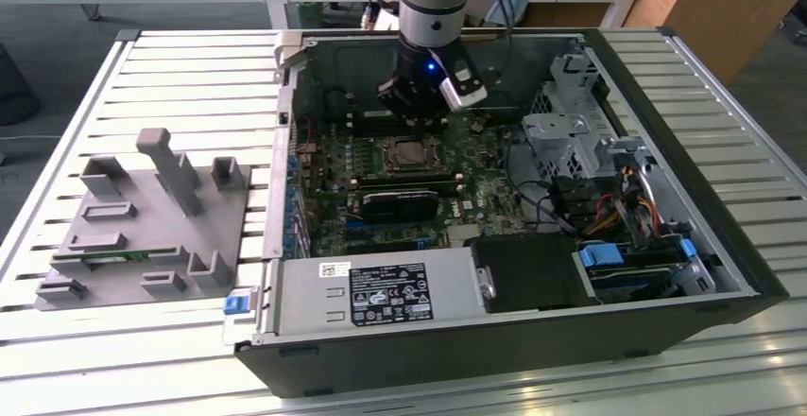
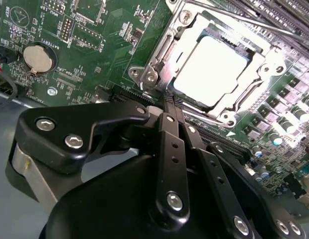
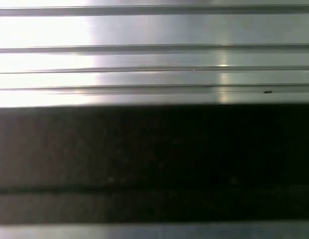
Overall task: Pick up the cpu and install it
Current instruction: 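Install the first cpu locking lever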
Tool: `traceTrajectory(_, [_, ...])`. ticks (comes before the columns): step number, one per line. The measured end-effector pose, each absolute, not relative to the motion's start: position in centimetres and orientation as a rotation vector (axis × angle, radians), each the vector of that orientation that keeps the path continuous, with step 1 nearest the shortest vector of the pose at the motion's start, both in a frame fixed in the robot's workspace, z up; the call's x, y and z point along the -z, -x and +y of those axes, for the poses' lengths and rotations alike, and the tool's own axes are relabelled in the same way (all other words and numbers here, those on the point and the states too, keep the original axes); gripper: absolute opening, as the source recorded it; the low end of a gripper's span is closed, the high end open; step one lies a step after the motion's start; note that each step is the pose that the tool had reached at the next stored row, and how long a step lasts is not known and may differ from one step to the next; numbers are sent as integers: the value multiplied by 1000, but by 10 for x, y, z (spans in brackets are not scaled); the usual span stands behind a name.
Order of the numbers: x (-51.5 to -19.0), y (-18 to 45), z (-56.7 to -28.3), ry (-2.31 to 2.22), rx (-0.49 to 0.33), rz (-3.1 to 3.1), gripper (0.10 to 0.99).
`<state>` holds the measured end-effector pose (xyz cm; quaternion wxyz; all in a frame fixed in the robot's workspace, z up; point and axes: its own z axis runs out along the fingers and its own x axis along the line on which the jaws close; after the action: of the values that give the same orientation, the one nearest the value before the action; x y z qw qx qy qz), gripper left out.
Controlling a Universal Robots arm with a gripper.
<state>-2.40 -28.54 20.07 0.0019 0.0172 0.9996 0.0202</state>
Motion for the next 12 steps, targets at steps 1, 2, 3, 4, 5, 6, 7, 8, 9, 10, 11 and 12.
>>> traceTrajectory(1, [-200, 24, -285, -54, -59, 3137, 110])
traceTrajectory(2, [-200, 24, -285, -54, -55, 3137, 110])
traceTrajectory(3, [-200, 24, -285, -54, -52, 3137, 110])
traceTrajectory(4, [-199, 24, -285, -54, -49, 3137, 110])
traceTrajectory(5, [-199, 24, -285, -54, -46, 3137, 110])
traceTrajectory(6, [-199, 24, -285, -54, -44, 3137, 110])
traceTrajectory(7, [-198, 24, -285, -54, -43, 3137, 110])
traceTrajectory(8, [-198, 24, -285, -54, -42, 3137, 110])
traceTrajectory(9, [-198, 24, -285, -54, -42, 3137, 110])
traceTrajectory(10, [-198, 24, -285, -54, -42, 3137, 110])
traceTrajectory(11, [-197, 24, -284, -54, -42, 3137, 110])
traceTrajectory(12, [-197, 24, -284, -54, -43, 3137, 110])
